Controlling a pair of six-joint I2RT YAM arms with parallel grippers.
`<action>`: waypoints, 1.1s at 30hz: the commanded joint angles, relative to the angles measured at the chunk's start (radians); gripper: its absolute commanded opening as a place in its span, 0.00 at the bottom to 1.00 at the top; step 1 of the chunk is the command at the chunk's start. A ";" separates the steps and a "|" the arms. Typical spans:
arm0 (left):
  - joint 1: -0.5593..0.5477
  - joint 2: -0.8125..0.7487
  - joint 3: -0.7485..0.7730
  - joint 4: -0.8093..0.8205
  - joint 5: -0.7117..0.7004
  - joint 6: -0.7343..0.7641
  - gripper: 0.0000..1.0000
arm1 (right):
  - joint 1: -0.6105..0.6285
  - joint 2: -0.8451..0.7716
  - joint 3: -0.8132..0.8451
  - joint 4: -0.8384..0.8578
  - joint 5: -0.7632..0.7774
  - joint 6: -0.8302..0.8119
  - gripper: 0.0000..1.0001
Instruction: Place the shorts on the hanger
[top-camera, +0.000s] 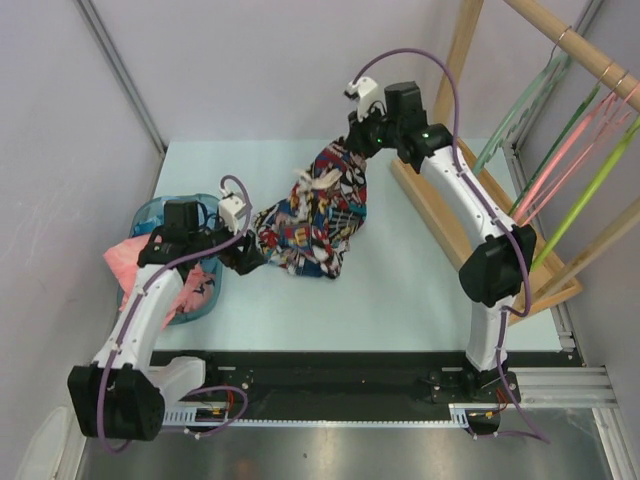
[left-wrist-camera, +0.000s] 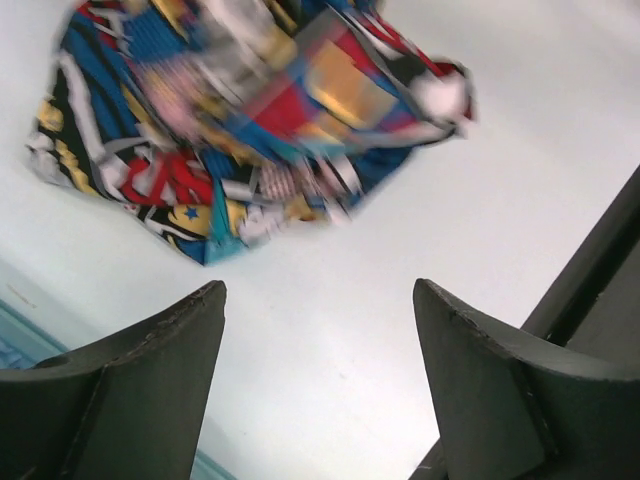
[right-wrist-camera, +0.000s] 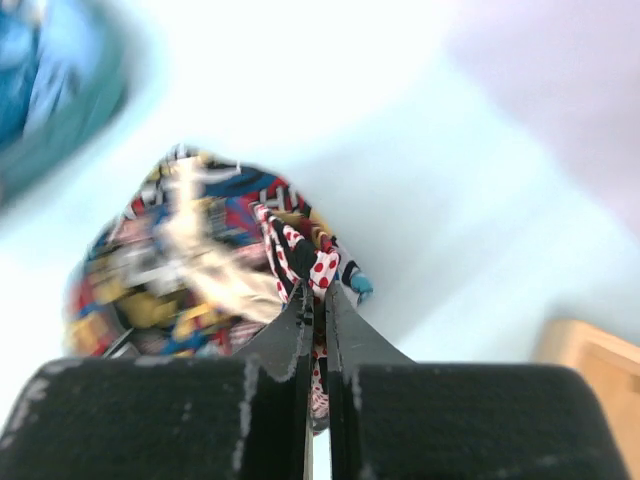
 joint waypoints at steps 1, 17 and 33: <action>0.015 0.073 0.052 0.091 0.063 -0.148 0.81 | 0.016 -0.063 -0.018 0.166 0.139 0.173 0.00; 0.044 0.442 0.319 0.183 -0.016 -0.375 0.79 | 0.066 -0.423 -0.572 0.112 -0.118 -0.178 0.00; -0.178 0.921 0.749 0.094 0.069 -0.208 0.78 | 0.211 -0.595 -0.931 -0.208 -0.100 -0.486 0.00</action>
